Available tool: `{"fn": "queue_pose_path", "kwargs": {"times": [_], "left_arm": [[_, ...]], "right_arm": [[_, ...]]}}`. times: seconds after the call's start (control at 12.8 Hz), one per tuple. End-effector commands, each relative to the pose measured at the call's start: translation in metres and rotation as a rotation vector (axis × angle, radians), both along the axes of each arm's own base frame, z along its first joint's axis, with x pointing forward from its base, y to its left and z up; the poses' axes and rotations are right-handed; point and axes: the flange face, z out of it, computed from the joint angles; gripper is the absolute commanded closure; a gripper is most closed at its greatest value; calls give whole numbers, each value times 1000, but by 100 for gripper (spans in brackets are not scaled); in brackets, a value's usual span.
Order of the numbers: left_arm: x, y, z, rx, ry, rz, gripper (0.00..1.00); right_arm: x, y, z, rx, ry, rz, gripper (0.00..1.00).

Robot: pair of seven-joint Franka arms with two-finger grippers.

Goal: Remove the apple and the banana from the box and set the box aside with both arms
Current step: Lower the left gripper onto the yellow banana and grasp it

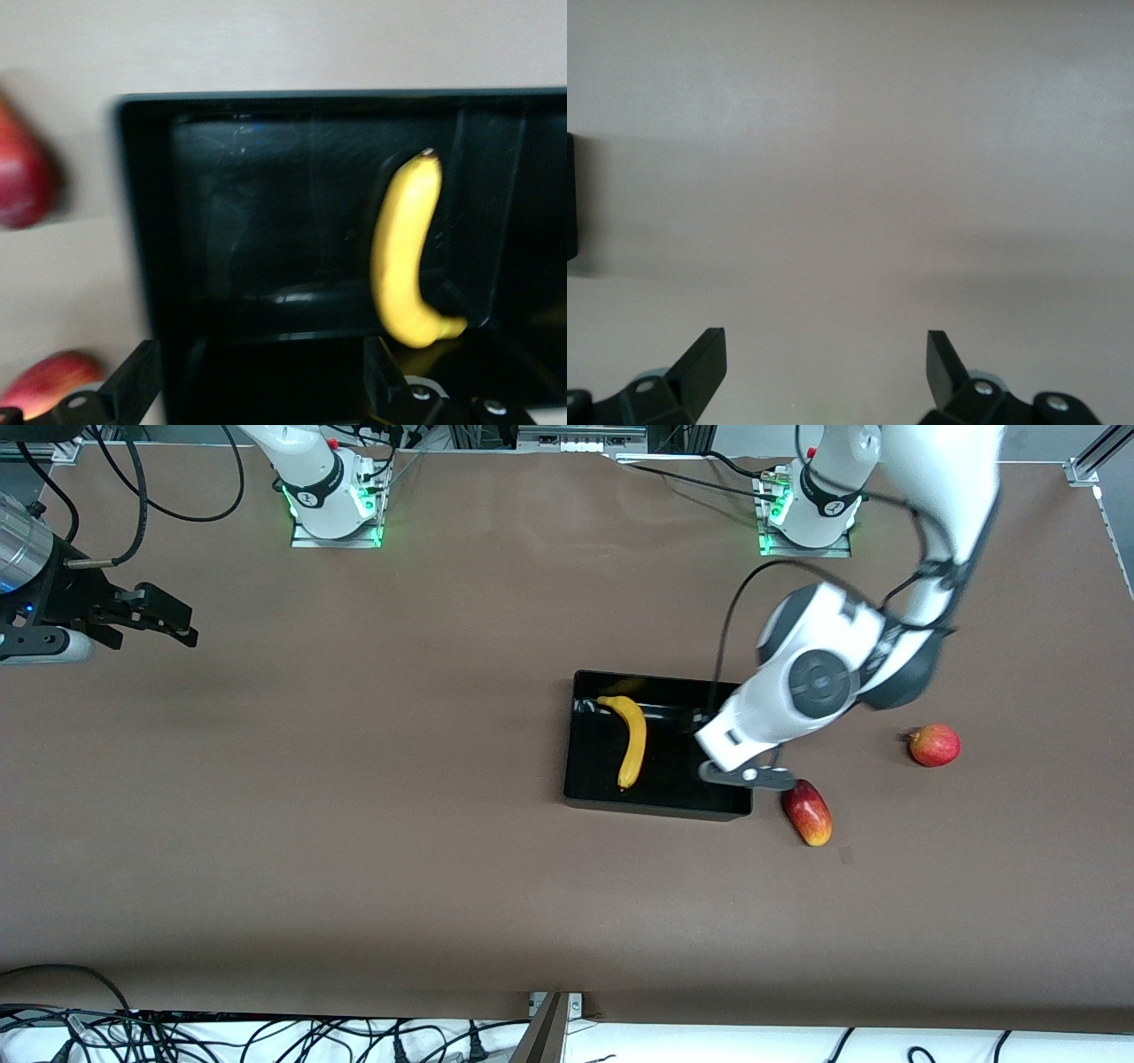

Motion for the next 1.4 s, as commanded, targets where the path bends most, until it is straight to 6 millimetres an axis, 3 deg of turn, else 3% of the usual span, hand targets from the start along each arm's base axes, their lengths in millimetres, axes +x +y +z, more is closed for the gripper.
{"fn": "queue_pose_path", "kwargs": {"times": [0.0, 0.31, 0.54, 0.7, 0.86, 0.93, 1.09, 1.17, 1.25, 1.32], "left_arm": [[-13, -60, -39, -25, -9, 16, 0], [-33, -84, -92, -49, -27, 7, 0], [-45, -93, -108, 22, -60, -8, 0], [-59, -112, -125, 47, -78, 25, 0], [-60, -112, -134, 66, -90, 13, 3], [-61, -112, -136, 70, -91, 13, 19], [-59, -108, -135, 78, -86, 35, 66], [-58, -107, -133, 79, -86, 38, 84], [-57, -107, -131, 78, -87, 42, 94], [-57, -106, -132, 80, -82, 45, 97]], "right_arm": [[1, -1, 5, -12, -3, -10, 0], [1, -1, 4, -14, 1, -8, 0], [2, -3, 3, -12, -2, -15, 0], [1, -2, 2, -15, 1, -10, 0], [2, 0, 1, -13, 1, -9, 0], [2, 3, 3, -15, -2, -4, 0], [2, 4, 2, -13, 1, -2, 0], [2, 4, 2, -13, 1, -2, 0], [2, 4, 2, -15, 1, -2, 0], [2, 4, 3, -13, 0, -2, 0]]}}
